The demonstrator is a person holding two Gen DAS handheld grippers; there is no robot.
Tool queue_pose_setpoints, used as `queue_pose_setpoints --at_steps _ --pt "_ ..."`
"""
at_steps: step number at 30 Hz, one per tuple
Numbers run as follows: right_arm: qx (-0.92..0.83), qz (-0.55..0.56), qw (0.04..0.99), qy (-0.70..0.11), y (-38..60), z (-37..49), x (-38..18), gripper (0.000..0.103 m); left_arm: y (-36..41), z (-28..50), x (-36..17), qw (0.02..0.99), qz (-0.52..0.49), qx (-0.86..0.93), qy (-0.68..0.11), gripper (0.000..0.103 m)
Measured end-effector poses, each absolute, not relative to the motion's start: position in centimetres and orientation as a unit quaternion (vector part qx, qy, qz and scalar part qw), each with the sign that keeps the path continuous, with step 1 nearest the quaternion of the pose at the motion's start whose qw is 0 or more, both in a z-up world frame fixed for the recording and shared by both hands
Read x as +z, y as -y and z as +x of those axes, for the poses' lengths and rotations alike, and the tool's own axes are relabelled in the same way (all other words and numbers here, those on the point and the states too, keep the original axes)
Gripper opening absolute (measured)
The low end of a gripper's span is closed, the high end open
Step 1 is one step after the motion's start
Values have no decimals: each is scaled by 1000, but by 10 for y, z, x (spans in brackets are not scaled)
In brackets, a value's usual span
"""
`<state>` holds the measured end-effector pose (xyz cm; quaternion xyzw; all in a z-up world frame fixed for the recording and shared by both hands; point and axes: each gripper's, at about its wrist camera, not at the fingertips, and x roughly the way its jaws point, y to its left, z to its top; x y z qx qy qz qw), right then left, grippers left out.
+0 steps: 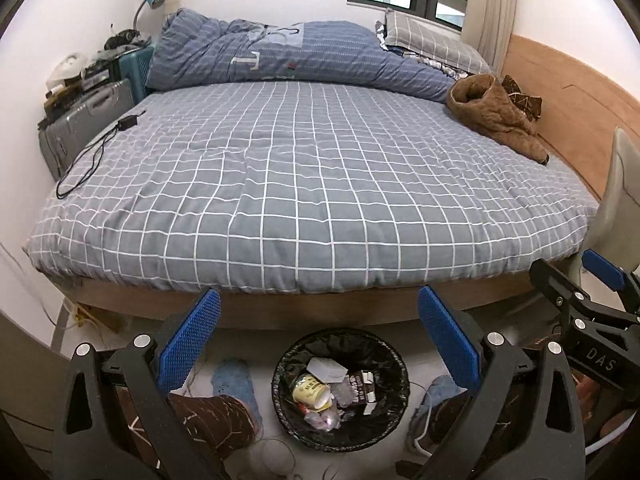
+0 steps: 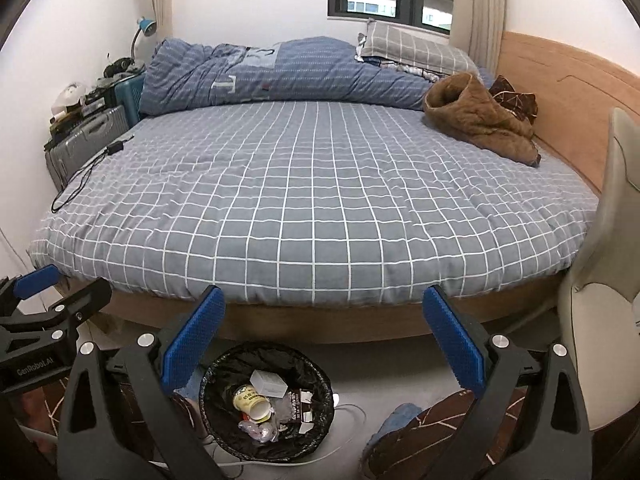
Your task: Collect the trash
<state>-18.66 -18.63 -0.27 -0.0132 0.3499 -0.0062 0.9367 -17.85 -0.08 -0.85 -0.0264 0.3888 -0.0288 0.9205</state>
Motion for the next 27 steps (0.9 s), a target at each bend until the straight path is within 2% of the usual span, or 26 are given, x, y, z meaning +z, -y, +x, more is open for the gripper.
queue_pose_setpoints --at_steps 27 --pt "1 -15 939 -343 183 -188 6 95 -5 -182 -3 923 -22 -21 -384 97"
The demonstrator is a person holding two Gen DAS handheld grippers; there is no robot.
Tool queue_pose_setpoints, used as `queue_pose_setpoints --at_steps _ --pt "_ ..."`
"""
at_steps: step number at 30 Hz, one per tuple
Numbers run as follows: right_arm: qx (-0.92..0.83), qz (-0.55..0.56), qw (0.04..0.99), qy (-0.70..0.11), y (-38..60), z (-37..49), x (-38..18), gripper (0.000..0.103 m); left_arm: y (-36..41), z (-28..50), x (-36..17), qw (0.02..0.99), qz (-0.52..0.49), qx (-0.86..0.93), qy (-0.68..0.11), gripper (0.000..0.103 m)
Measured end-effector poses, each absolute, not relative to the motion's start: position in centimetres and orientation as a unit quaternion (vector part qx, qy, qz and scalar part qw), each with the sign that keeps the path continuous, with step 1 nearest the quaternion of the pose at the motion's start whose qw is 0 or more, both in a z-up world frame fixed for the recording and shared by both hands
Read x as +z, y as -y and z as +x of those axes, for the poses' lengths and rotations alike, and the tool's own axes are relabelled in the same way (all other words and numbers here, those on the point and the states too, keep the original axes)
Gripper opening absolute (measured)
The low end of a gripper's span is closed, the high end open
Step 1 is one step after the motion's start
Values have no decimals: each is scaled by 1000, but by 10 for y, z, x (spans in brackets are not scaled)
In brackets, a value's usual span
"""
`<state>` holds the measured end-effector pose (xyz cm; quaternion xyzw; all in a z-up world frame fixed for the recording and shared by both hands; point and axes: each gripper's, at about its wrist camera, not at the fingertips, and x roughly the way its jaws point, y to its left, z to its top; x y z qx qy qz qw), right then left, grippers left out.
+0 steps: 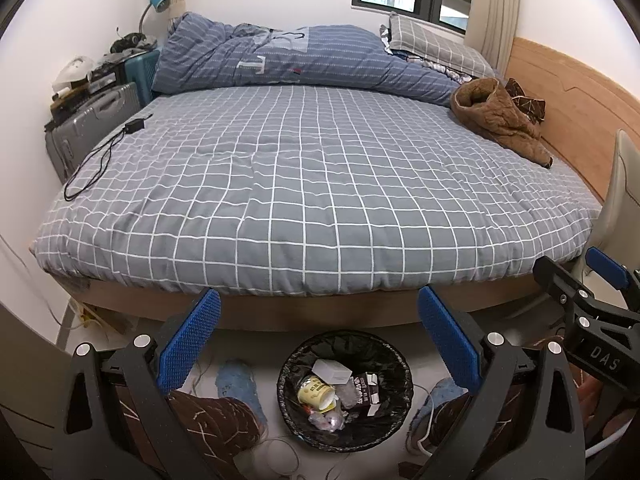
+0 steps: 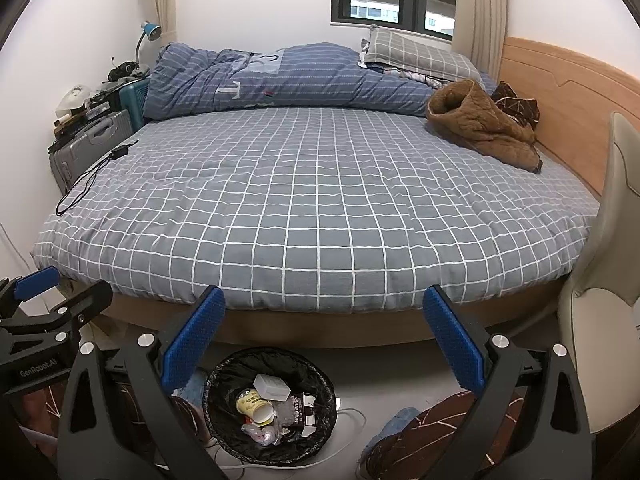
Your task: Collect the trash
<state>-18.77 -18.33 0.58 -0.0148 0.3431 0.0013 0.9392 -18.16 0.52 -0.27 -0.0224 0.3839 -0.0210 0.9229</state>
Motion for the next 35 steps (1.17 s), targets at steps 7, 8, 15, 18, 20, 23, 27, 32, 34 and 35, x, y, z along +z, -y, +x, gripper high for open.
queue_pose_setpoints --at_steps 7,8,15,18,20,23,27,32,34,35 --pt "3 -15 939 -343 183 -187 6 95 -6 -181 -1 923 -20 -14 -385 97" --pt "3 -15 939 -343 183 -187 6 95 -5 -181 -1 923 -16 -11 -385 97" --pt "4 -16 939 -344 181 -187 6 95 -5 -182 -1 924 -9 2 -383 97" --pt "4 -16 939 -344 181 -187 6 95 -4 -184 0 925 -6 3 -380 97" --pt "5 -17 939 -344 181 -189 5 95 -3 -184 1 925 -4 2 -379 97" --pt "7 -18 939 -345 178 -190 3 95 -2 -184 2 926 -6 -5 -378 97" --pt "7 -19 938 -345 176 -191 1 95 0 -184 2 926 0 -5 -377 97" --pt "8 -19 939 -344 179 -191 0 95 -1 -183 2 924 1 -9 -381 97" --pt "8 -19 939 -344 179 -191 0 95 -1 -183 1 924 -1 -9 -382 97" --pt "8 -20 939 -344 179 -191 0 95 -2 -183 1 924 -1 -8 -382 97"
